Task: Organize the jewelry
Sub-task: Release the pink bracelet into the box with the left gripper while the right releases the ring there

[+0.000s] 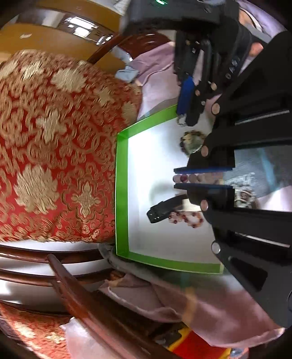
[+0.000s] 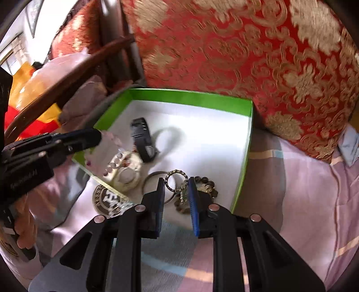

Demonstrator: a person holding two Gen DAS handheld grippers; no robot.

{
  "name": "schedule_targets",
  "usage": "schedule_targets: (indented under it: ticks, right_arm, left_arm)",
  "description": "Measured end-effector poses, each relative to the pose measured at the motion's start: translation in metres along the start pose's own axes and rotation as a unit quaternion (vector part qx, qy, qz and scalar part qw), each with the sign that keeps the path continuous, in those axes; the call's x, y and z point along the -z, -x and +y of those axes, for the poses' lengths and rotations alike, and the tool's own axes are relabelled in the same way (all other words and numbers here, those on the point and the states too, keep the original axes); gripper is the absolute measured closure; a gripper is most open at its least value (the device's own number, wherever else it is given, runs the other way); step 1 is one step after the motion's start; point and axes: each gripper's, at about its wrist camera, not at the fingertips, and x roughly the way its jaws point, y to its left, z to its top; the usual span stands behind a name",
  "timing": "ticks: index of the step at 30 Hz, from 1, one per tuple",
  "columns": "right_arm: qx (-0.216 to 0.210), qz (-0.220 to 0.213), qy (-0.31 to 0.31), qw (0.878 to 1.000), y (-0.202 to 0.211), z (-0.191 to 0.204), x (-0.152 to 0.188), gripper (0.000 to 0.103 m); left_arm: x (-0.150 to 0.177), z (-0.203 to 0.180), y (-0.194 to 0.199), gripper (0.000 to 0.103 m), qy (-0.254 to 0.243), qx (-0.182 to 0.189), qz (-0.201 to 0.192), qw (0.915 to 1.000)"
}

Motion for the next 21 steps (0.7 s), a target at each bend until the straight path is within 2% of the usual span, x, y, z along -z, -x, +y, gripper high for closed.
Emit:
schedule_targets:
  ticks: [4, 10, 12, 13, 16, 21]
  right_arm:
    - [0.012, 0.014, -0.010, 1.000, -0.020, -0.010, 0.002, 0.082]
    - [0.009, 0.016, -0.011, 1.000, -0.028, -0.013, 0.006, 0.081]
    - [0.008, 0.006, -0.012, 1.000, -0.023, -0.012, 0.007, 0.067]
    - [0.009, -0.005, -0.012, 1.000, -0.017, -0.011, 0.008, 0.055]
    - [0.001, -0.026, 0.002, 1.000, 0.000, -0.005, 0.010, 0.054]
    - [-0.060, -0.031, 0.034, 0.997, 0.026, 0.014, 0.019, 0.054]
  left_arm:
    - [-0.008, 0.013, -0.027, 0.096, 0.007, -0.020, 0.017, 0.9996]
    - [-0.005, 0.024, -0.047, 0.096, 0.023, -0.013, 0.030, 0.9992]
    - [-0.006, 0.023, -0.047, 0.096, 0.026, 0.004, 0.030, 0.9992]
    - [-0.007, 0.023, -0.047, 0.093, 0.027, 0.005, 0.030, 0.9992]
    - [-0.008, 0.024, -0.039, 0.059, 0.032, -0.014, 0.022, 0.9992]
    - [-0.003, 0.035, -0.008, 0.058, 0.049, -0.026, 0.002, 0.9985]
